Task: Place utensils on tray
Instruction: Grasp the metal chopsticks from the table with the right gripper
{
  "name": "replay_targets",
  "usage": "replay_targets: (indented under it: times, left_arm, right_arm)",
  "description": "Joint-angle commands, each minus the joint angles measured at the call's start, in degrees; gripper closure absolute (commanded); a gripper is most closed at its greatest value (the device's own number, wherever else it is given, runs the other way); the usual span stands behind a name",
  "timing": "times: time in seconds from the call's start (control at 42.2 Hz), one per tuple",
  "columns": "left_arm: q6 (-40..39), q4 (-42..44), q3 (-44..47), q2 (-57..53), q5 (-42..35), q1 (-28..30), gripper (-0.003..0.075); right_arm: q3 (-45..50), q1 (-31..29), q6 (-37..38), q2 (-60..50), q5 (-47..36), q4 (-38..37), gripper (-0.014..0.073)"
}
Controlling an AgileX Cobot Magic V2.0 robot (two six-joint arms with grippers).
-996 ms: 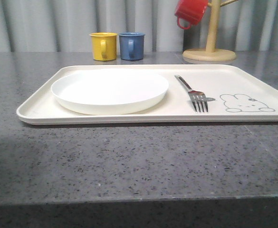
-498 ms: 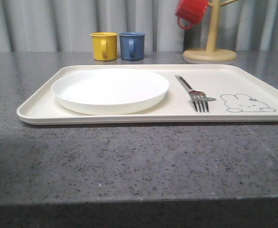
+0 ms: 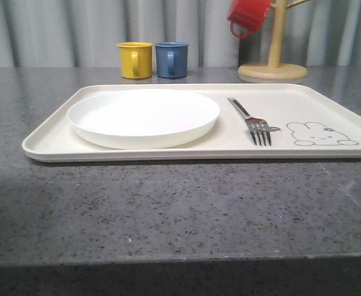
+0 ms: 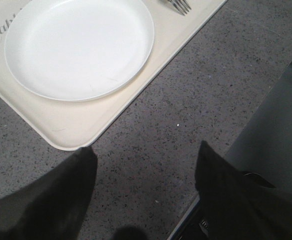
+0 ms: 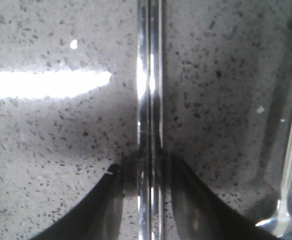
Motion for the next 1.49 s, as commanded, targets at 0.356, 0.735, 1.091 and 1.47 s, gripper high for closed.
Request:
replay_targets:
  times: [0.356,0.735,1.091,1.47]
  left_arm:
    - [-0.5,-0.7,-1.6,-0.2,-4.1,-0.5,0.03]
    - [-0.5,-0.7,-1.6,-0.2,-4.1,-0.5,0.03]
    - [-0.5,-0.7,-1.6,-0.2,-4.1,-0.5,0.03]
    - [-0.5,-0.7,-1.6,-0.2,-4.1,-0.5,0.03]
  right_arm:
    - [-1.3,-0.3,-0.6,-2.5,4.2,0.3,0.0369]
    - [-1.5,-0.3,-0.6,-2.5,4.3,0.3,0.0542]
    - [-7.6,4.5,-0.6,-4.0,6.5,15.7,0.0542]
    - [-9.0,14.4,0.8,-1.8,6.4,24.7,0.0542]
